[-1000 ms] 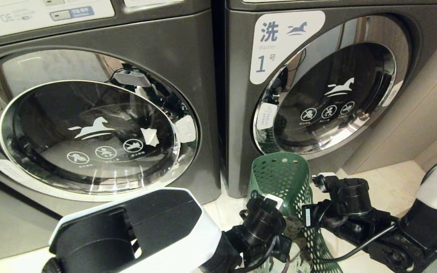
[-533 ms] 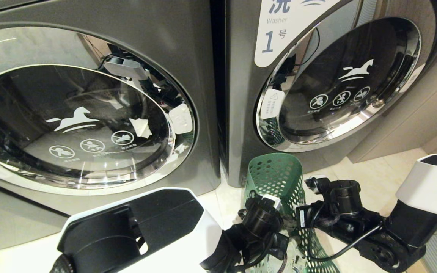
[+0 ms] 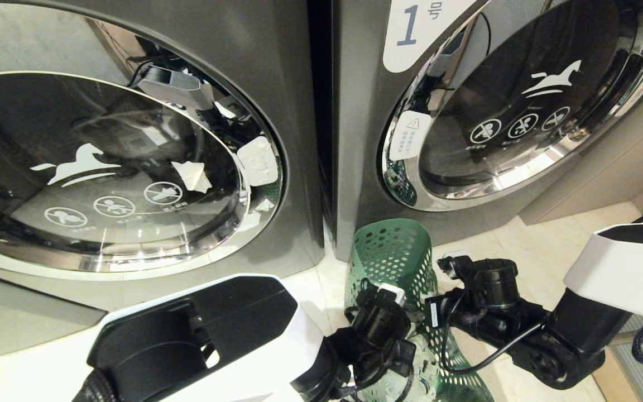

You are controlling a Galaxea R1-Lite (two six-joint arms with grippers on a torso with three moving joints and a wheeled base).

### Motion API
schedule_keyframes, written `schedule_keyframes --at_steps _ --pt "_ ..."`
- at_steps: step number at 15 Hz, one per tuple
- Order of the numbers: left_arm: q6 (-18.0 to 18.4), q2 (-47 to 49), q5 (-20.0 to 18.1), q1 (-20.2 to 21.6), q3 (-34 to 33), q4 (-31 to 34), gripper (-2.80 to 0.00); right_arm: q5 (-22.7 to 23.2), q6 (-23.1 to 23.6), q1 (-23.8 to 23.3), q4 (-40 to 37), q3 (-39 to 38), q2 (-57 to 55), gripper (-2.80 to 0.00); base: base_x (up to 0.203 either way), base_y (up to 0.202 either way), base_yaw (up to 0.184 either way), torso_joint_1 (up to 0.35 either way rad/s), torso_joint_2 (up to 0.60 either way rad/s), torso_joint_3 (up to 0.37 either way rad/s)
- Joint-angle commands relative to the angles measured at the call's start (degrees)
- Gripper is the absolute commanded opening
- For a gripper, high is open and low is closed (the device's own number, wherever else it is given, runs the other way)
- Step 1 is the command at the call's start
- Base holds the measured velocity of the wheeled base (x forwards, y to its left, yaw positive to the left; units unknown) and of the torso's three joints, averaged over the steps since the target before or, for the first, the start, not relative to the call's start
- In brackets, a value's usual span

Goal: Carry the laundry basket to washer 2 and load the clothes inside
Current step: Pick up the clothes basket and put it beside the washing machine

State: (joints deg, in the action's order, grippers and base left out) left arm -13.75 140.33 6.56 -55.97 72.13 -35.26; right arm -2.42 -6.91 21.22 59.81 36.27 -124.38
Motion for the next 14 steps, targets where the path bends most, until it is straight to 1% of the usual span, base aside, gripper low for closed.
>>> schedule_keyframes --at_steps 1,4,8,10,14 --pt "0.0 0.7 1.5 0.1 0.3 -0.2 -2.8 0.4 1.5 0.0 0.4 1.8 -1.7 -2.8 0.0 0.0 0.0 0.006 0.0 -0.026" --pt "0.0 0.8 3.9 0.7 -0.1 -0.2 -2.8 1.6 2.3 0.0 0.4 4.5 -2.4 -2.8 0.0 0.0 0.0 0.0 0.0 0.0" --pt "0.0 0.8 4.4 0.9 0.6 -0.2 -2.8 1.3 3.2 0.0 0.4 3.7 -2.3 -2.8 0.0 0.0 0.0 0.0 0.0 0.0" --pt "0.0 0.9 5.0 0.8 0.6 -0.3 -2.8 1.0 2.8 -0.1 0.4 3.5 -2.4 -2.8 0.0 0.0 0.0 0.0 0.0 0.0" --pt "-0.4 1.2 4.9 0.7 0.6 -0.4 -2.8 1.0 3.0 -0.1 0.4 3.2 -2.5 -2.8 0.0 0.0 0.0 0.0 0.0 0.0"
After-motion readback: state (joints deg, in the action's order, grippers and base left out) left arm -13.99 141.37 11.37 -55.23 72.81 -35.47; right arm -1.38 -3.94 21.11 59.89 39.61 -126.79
